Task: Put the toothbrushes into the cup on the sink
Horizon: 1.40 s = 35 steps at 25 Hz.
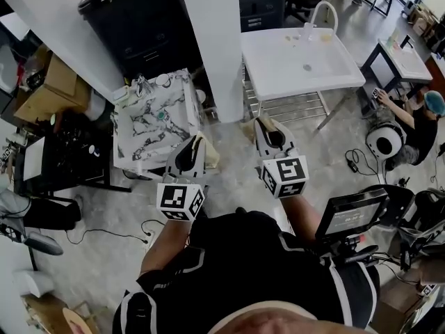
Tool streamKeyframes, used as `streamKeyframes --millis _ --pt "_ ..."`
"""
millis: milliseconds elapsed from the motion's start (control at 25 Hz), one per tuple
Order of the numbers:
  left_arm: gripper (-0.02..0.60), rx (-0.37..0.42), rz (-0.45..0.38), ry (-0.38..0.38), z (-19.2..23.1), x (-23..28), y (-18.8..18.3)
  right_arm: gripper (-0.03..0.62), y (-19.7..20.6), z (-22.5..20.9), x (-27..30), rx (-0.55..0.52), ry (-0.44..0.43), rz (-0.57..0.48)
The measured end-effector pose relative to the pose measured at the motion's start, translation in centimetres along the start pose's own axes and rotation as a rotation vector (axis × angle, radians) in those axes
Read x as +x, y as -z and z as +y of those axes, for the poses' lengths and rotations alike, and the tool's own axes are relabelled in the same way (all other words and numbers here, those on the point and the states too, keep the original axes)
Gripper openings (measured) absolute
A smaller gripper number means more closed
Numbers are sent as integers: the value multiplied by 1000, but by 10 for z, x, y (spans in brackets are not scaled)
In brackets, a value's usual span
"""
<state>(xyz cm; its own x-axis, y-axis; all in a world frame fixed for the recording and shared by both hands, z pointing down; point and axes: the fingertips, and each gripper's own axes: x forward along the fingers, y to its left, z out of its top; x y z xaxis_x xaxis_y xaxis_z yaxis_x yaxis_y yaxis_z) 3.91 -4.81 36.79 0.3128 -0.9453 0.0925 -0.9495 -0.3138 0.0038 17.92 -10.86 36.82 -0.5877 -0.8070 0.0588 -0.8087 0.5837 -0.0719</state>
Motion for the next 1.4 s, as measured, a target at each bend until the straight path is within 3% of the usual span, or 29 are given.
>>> streamKeyframes --millis 360,1040,1400 --pt "41 -12 -18 -13 57 2 1 40 -7 33 45 -28 -9 -12" --pt "41 5 -58 -111 232 6 -22 40 -23 121 178 -49 -43 -9" --pt "41 -20 -72 -116 288 2 -13 40 -24 161 224 -77 -34 -11"
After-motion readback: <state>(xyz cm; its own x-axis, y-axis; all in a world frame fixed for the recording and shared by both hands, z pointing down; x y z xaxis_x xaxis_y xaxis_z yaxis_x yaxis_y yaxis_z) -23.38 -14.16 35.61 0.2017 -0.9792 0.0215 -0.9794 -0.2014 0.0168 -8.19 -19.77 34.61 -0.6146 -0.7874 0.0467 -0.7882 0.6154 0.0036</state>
